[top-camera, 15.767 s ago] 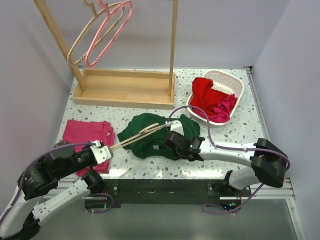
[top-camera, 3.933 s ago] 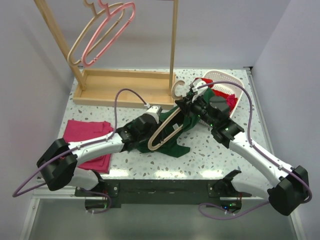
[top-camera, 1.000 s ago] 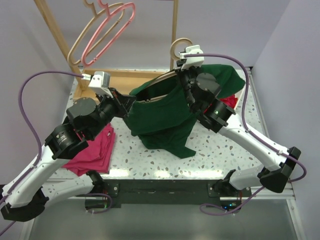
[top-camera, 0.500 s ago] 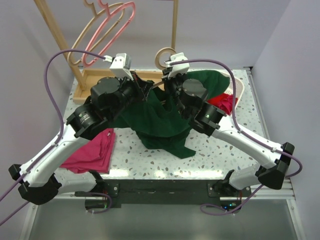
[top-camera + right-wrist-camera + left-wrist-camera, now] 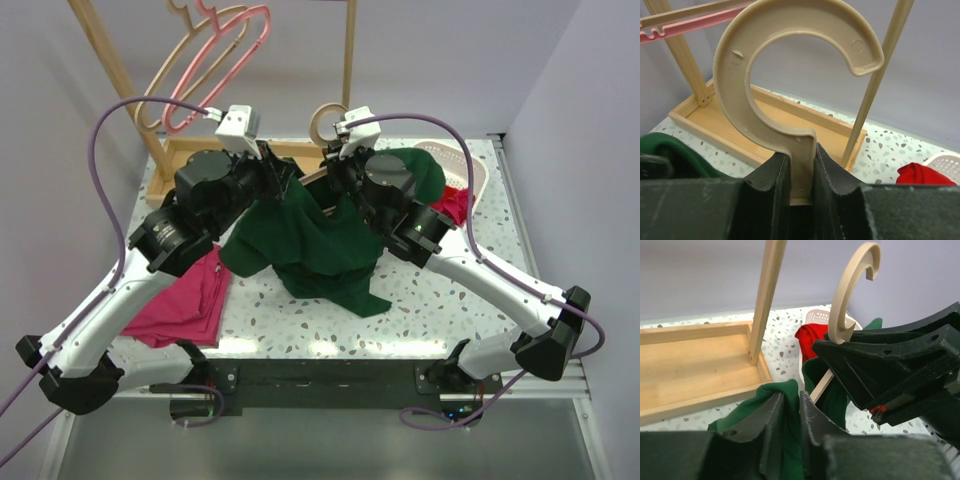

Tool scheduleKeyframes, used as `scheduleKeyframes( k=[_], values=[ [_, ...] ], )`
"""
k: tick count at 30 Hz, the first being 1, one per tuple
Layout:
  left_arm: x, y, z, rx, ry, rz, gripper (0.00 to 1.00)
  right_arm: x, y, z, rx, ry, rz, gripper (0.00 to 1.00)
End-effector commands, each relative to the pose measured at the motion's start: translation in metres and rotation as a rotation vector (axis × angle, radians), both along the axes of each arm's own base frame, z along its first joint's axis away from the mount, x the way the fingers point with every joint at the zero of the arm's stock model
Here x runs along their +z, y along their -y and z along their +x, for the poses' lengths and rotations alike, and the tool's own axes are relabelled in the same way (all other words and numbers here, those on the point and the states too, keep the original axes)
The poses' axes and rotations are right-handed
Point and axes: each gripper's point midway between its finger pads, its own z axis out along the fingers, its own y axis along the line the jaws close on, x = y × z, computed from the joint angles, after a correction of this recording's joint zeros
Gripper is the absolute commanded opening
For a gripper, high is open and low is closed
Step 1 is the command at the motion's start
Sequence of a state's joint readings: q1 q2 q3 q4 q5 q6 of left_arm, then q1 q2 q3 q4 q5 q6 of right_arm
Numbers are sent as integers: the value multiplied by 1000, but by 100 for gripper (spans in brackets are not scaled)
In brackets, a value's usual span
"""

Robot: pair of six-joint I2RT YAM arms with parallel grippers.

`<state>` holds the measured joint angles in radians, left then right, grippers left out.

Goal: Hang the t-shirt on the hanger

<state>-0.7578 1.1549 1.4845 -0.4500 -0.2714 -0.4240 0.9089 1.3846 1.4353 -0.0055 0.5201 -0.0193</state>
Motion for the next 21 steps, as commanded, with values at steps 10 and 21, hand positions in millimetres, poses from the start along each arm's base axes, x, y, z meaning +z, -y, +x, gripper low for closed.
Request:
scheduleKeyframes(
  k=[10, 21],
  values=[
    [25, 18, 1, -181, 101, 85, 67, 18, 10, -8, 111, -68, 102, 0],
    [-8, -26, -28, -203, 54, 382, 67, 38, 9, -2, 172, -66, 84, 0]
  ],
)
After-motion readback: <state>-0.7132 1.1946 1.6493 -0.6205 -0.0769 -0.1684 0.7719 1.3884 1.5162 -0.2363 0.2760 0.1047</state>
